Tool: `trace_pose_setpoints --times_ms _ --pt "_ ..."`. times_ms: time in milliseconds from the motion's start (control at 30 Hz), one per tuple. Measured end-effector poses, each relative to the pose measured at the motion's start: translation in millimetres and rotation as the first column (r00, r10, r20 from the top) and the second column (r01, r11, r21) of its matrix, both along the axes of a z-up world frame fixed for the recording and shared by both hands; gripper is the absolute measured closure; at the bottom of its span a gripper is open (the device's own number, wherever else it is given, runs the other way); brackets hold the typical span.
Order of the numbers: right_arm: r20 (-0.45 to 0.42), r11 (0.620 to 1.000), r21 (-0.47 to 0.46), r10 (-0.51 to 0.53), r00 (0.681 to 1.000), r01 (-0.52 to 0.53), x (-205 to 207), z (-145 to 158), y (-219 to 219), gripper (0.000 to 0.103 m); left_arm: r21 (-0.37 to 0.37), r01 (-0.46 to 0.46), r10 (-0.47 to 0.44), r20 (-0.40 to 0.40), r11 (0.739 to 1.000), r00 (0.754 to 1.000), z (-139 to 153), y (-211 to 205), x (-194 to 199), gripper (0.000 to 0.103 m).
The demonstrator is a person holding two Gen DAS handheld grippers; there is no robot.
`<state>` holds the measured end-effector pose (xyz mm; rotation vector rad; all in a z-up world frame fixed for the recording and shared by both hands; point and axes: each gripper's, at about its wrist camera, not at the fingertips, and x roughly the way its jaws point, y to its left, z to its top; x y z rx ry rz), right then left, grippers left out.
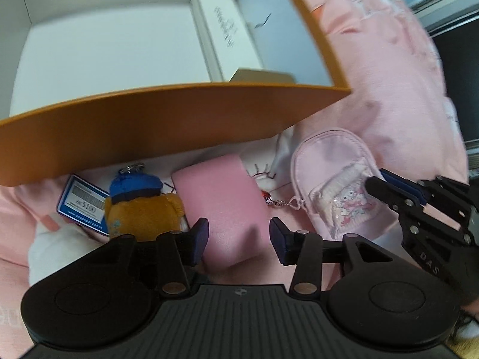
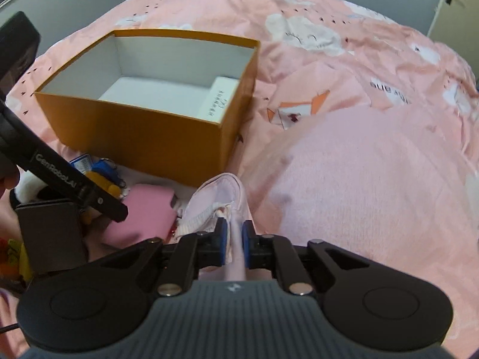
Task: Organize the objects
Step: 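Grasp the pink card wallet with the left gripper and lift it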
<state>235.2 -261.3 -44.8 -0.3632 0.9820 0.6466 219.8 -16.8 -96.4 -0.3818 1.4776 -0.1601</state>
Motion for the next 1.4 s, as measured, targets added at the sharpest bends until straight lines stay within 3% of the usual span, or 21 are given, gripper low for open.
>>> trace_pose_setpoints --times_ms 100,267,400,733,933,1100,1233,1267,1300,1400 --pt "-0.019 1.0 0.011 -0.026 0.999 0.027 7.6 -15.2 -6.4 0.092 0.067 0.019 -0.014 -0.076 0.998 0.997 -15.8 -6.6 9.9 0.046" --pt "-0.055 0.995 0.088 -0.047 0.997 0.052 21.0 -24.4 -21.9 0.091 0.074 0.0 0.012 -0.169 0.997 0.986 -38.0 -4.2 16.5 0.045" --pt "-0.069 0.991 0.125 -0.04 0.997 0.049 23.3 -28.1 -28.8 0.091 0.066 -0.024 0.036 -0.2 0.998 0.979 -45.2 -0.1 21.2 0.04" --pt "-0.08 0.986 0.155 -0.043 0.996 0.055 25.2 -31.5 -32.5 0.091 0.069 0.012 0.005 -0.239 0.998 0.971 -61.0 -11.6 24.5 0.009" --pt "-0.075 0.986 0.158 -0.046 0.996 0.058 24.1 -31.8 -33.4 0.09 0.148 0.046 -0.011 -0.231 0.988 0.973 -60.3 -29.0 19.9 0.009" --pt "-0.07 0.986 0.155 -0.047 0.996 0.058 23.0 -31.5 -32.7 0.09 0.159 -0.005 0.036 -0.194 0.987 0.98 -52.3 -25.3 10.9 0.012" --pt "-0.088 0.982 0.178 -0.055 0.995 0.07 22.7 -27.1 -36.9 0.091 0.12 -0.059 0.077 -0.149 0.991 0.986 -41.5 -13.4 -0.5 0.014" --pt "-0.093 0.98 0.185 -0.056 0.994 0.072 22.6 -25.5 -37.9 0.091 0.104 -0.071 0.085 -0.136 0.992 0.987 -37.8 -9.8 -4.2 0.039" --pt "-0.096 0.979 0.191 -0.058 0.994 0.076 22.0 -23.8 -39.0 0.091 0.076 -0.079 0.088 -0.117 0.994 0.989 -32.5 -6.8 -7.7 0.054" --pt "-0.104 0.976 0.202 -0.068 0.992 0.088 20.6 -19.2 -40.3 0.091 0.055 -0.083 0.086 -0.055 0.995 0.995 -10.3 -2.0 -15.1 0.071"
